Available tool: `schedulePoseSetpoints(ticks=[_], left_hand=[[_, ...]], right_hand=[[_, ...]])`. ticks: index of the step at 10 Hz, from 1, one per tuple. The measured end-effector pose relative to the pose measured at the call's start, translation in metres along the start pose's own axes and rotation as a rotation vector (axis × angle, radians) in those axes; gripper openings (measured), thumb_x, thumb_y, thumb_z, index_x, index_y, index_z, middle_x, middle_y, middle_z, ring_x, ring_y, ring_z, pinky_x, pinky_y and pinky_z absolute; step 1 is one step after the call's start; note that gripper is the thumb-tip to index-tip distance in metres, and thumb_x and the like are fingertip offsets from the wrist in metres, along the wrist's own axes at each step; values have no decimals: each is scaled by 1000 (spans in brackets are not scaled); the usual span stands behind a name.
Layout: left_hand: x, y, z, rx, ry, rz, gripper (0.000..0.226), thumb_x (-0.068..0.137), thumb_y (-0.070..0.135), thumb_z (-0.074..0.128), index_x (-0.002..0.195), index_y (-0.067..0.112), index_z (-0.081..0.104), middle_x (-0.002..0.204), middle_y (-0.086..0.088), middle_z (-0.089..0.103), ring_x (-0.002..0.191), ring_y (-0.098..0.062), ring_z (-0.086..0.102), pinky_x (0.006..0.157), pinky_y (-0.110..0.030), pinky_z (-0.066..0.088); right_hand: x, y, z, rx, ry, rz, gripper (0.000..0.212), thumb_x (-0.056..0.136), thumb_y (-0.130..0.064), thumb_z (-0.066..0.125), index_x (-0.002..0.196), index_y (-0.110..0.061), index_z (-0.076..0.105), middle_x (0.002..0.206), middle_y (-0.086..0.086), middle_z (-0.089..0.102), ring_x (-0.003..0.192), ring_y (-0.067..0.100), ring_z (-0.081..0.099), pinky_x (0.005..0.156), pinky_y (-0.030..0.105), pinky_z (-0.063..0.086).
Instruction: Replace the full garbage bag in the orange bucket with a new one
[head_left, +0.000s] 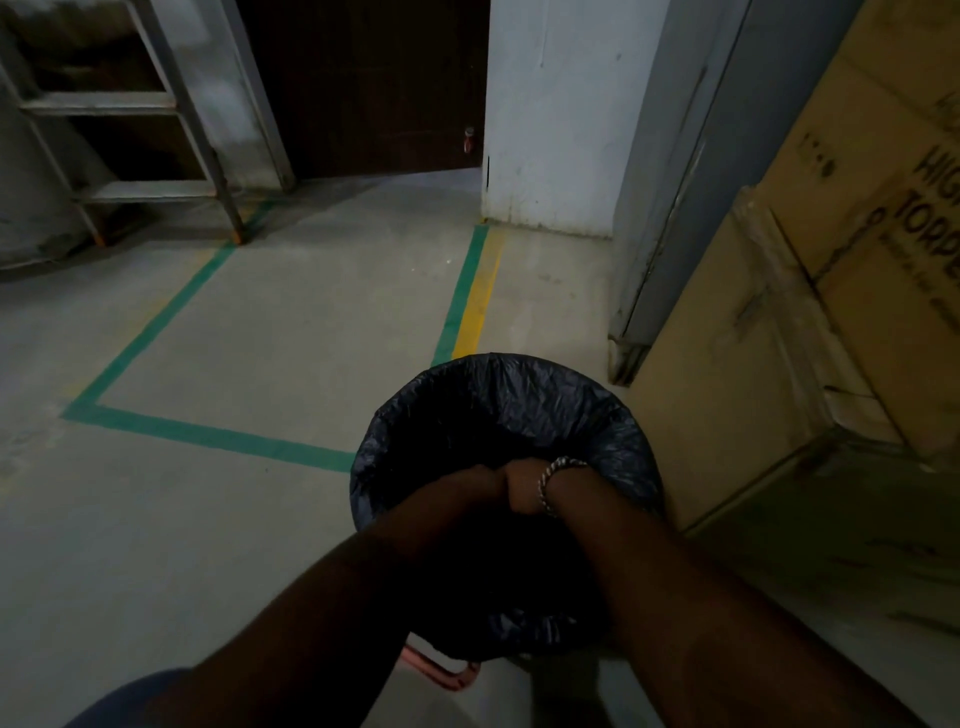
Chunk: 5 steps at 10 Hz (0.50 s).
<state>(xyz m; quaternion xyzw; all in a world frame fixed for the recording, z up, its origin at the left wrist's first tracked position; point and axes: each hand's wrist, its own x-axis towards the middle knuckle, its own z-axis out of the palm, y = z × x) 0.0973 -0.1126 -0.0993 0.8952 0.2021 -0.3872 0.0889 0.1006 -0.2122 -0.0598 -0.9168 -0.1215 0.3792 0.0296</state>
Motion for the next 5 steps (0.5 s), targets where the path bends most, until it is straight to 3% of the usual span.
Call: schedulePoseSetpoints(ticks=[1, 2, 3, 4, 5], left_hand=[[-38, 17, -22, 89, 184, 95, 42, 109, 9, 27, 147, 0, 41, 150, -21, 45, 144, -30, 38, 119, -32, 25], [-75, 1, -47, 126, 169, 369, 41, 105, 21, 38, 143, 17, 52, 148, -11, 49, 134, -31, 50, 109, -48, 39], [-99, -15, -63, 182, 181, 539, 42, 100, 28, 44, 141, 21, 50, 141, -13, 52, 127, -36, 53, 101, -50, 44], [-145, -35, -95, 200, 412, 584, 50, 97, 35, 47, 144, 19, 39, 134, -16, 49, 122, -40, 50, 95, -49, 45], [-184, -42, -119, 178, 513, 585, 61, 96, 40, 47, 151, 20, 29, 137, -15, 47, 126, -39, 46, 96, -48, 44]], right_hand=[[-5, 1, -9, -15, 58, -35, 39, 94, -15, 60, 132, -8, 62, 134, 17, 62, 121, 34, 62, 101, 37, 49], [-30, 4, -23, 60, 189, -89, 35, 89, -18, 63, 124, -12, 61, 125, 16, 64, 113, 36, 63, 98, 41, 52], [-59, 2, -37, 96, 267, -46, 44, 87, -26, 64, 128, -14, 53, 125, 16, 62, 115, 38, 61, 97, 46, 52], [-112, -7, -56, 21, 372, -7, 71, 85, -41, 61, 147, -21, 32, 142, 13, 48, 132, 40, 44, 104, 55, 44], [-149, -17, -82, 27, 424, 12, 78, 90, -44, 53, 156, -22, 19, 157, 13, 32, 143, 40, 28, 112, 57, 34]])
